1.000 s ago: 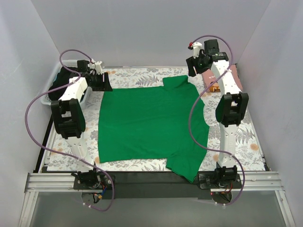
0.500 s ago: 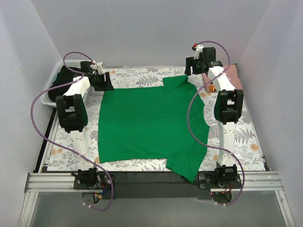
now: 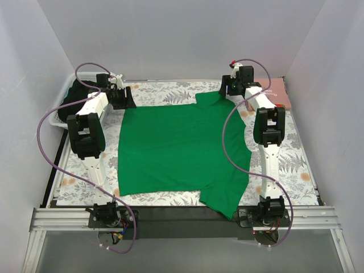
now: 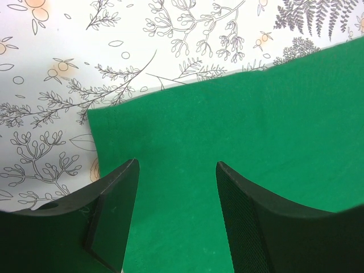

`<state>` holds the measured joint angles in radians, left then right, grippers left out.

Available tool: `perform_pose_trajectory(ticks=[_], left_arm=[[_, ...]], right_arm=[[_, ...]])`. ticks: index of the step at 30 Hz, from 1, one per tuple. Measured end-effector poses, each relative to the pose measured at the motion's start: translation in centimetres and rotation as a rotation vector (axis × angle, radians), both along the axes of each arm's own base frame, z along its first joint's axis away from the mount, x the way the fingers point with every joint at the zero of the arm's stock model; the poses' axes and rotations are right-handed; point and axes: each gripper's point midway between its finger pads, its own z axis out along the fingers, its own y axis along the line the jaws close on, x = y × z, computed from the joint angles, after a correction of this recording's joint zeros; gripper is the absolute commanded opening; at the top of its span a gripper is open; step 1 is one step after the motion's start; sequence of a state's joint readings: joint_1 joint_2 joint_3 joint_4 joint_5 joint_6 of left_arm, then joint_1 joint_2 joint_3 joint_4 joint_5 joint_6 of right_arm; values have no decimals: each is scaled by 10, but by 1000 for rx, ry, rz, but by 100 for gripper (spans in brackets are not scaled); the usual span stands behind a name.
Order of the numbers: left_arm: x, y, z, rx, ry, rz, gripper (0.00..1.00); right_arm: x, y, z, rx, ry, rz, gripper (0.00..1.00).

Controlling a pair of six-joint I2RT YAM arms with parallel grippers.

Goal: Fold and stack the t-shirts
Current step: Flatten the tshirt out

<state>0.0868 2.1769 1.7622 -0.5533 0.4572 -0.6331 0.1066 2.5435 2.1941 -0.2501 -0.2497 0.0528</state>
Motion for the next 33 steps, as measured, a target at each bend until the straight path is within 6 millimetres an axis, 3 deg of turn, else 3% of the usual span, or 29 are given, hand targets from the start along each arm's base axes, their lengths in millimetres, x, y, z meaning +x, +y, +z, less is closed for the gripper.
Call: perform_pose_trajectory(ticks=[12, 15, 22, 33], left_arm=[[6, 11, -20, 42, 44, 36, 56], [5, 13, -32, 48, 68, 42, 56], [5, 17, -39, 59, 89, 52, 56], [28, 21, -24, 64, 10, 58, 55]], right_arm=[[-7, 15, -13, 45, 28, 5, 54], [-11, 24, -16, 46, 36, 23, 42], [-16, 36, -18, 52, 42, 58, 2], [-16, 33, -15, 48, 28, 87, 1]])
